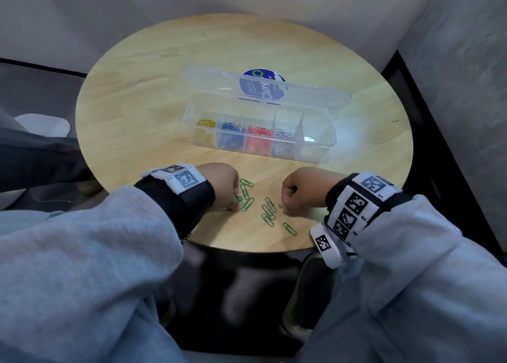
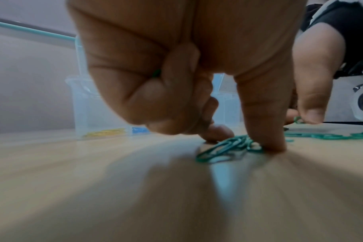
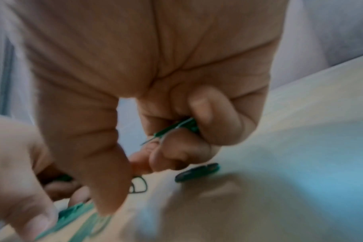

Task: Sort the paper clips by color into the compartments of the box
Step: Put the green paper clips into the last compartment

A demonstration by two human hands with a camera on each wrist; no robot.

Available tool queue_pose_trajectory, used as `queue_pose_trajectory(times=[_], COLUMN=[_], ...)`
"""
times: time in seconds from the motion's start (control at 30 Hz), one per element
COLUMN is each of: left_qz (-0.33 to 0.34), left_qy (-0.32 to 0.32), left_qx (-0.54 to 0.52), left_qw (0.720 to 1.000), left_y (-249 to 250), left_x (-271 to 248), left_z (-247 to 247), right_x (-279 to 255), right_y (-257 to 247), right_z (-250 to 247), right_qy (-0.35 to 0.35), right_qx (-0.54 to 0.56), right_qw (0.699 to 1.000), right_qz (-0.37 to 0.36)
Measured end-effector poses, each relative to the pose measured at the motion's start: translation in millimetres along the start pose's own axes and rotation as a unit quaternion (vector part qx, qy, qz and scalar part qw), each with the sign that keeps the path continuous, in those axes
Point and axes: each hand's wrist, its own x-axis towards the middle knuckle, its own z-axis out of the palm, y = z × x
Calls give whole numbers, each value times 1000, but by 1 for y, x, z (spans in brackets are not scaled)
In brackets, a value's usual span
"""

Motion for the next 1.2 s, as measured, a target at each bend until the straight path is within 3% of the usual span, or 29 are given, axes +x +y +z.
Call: queue_pose_trajectory(times=[0.27,0.4,0.57,0.63,0.77,0.93,1.0,1.1,1.2], left_qz=[3,7,14,18,22,18,4,-30,-49], left_qy=[2,-4,-10,-12,-10,-6,-34,-56,-57], left_qx=[19,19,26,29,29,-60,-191,-388,-514], left_qw=[1000,1000,1000,999,999,998,981,920,854], left_y=[1,1,2,1,1,-6,-12,-15,-18], left_x=[-1,-1,-1,-1,-2,-5,-5,-6,-8], left_z=[0,0,-1,-2,-1,-10,-18,-27,-31], right_x=[5,9,13,12,7,8,10,14,18], right_y=[3,2,1,1,-3,-20,-25,-31,-35], right_z=[-4,-6,-5,-5,-3,2,6,11,11], right_qy=[-6,-60,-72,-67,-22,-1,11,11,-4], right_qx=[176,288,391,357,140,1,-25,-62,-58], right_qw=[984,956,917,932,990,1000,999,998,998], right_qz=[-4,10,30,21,3,14,20,20,16])
